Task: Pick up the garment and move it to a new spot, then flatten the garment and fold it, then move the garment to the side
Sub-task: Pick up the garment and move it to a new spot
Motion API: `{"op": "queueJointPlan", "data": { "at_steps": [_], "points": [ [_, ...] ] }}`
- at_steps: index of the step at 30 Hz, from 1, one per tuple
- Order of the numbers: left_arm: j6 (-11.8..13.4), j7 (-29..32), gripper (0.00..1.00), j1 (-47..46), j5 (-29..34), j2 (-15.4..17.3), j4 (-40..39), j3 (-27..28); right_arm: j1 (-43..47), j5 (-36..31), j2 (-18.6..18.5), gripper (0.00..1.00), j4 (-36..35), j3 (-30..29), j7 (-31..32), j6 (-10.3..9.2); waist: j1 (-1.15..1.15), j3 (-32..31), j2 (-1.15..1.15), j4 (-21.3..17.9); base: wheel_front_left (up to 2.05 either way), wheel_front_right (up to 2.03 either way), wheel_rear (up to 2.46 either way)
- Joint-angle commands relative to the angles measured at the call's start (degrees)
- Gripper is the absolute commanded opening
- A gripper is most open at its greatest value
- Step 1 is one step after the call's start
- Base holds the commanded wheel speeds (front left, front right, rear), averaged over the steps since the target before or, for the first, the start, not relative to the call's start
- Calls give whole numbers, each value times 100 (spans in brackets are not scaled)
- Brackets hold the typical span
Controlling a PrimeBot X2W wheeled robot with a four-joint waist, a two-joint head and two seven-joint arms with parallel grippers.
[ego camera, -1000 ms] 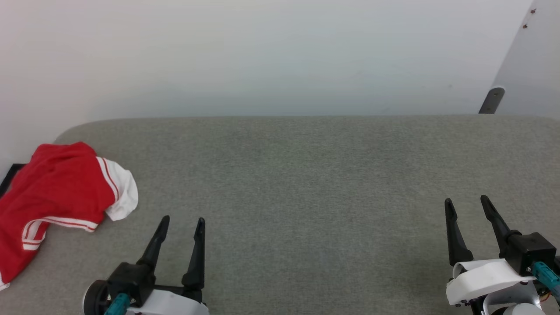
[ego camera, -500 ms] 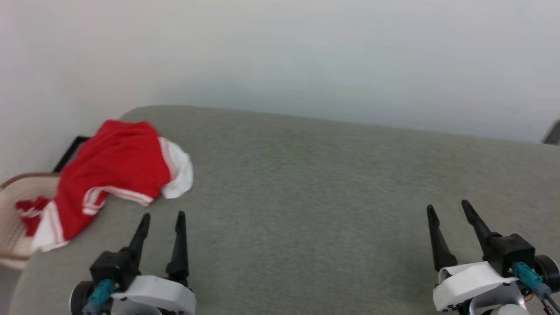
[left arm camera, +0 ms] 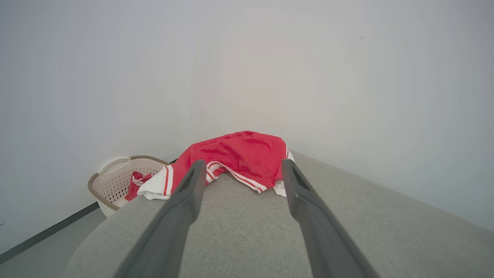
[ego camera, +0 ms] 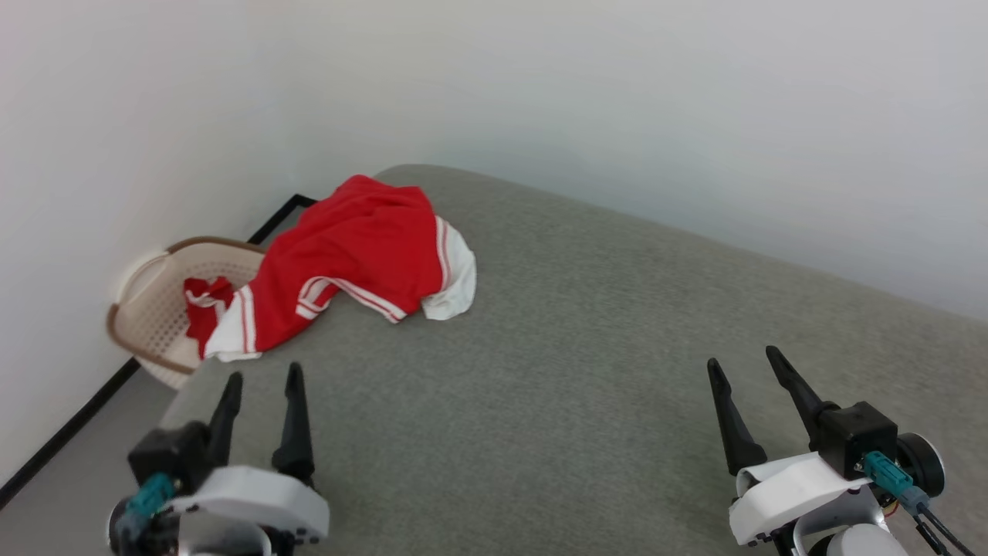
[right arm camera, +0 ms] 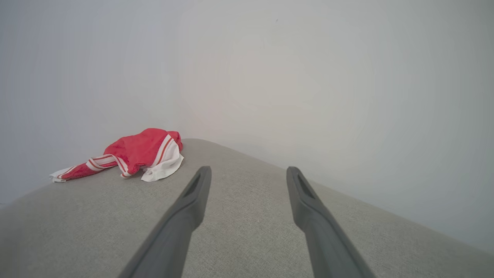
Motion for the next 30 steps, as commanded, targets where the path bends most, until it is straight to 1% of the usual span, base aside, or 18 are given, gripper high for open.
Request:
{"op": "queueJointPlan", "data": {
  "at_steps": [1,4,8,11,13,15,16,19,22,24,30],
  "points": [
    [-58,39,100,-103,-52,18,-35,-24,-56,8,-2,100,19,2,-35,0,0,24,0,235,0,0,0],
    [-158,251,100,-357,-194,82,-61,-22,-98,-6,-60,100,9,-9,-11,0,0,158,0,239,0,0,0],
    [-286,590,100,-935,-500,205,-73,120,-249,-77,-209,100,-147,14,93,0,0,585,0,67,0,0,0],
    [-389,882,100,-1508,-655,436,67,204,-417,-107,-350,100,-311,29,187,0,0,980,0,-110,0,0,0],
    [-460,1185,100,-1938,-822,552,216,237,-541,-121,-455,100,-432,38,256,0,0,1247,0,-236,0,0,0],
    [-523,1490,100,-2386,-957,737,381,293,-673,-119,-565,100,-550,42,330,-1,0,1526,0,-367,0,0,0],
    [-539,1638,100,-2605,-1076,775,511,314,-727,-116,-617,100,-599,23,348,-1,0,1643,0,-416,0,0,0],
    [-588,2077,100,-3235,-1236,1037,895,365,-895,-120,-762,100,-802,33,425,-1,0,2037,0,-615,0,0,0],
    [-552,2512,100,-3792,-1310,1280,1372,403,-1053,-142,-847,100,-1031,54,533,-1,0,2423,0,-839,0,0,0],
    [-563,2803,100,-4129,-1394,1372,1708,381,-1121,-149,-908,100,-1182,43,589,-1,0,2645,0,-967,0,0,0],
    [-319,3620,100,-4906,-1487,1612,2767,367,-1305,-100,-1098,100,-1566,34,721,-1,0,3246,0,-1308,0,0,0]
  ]
}}
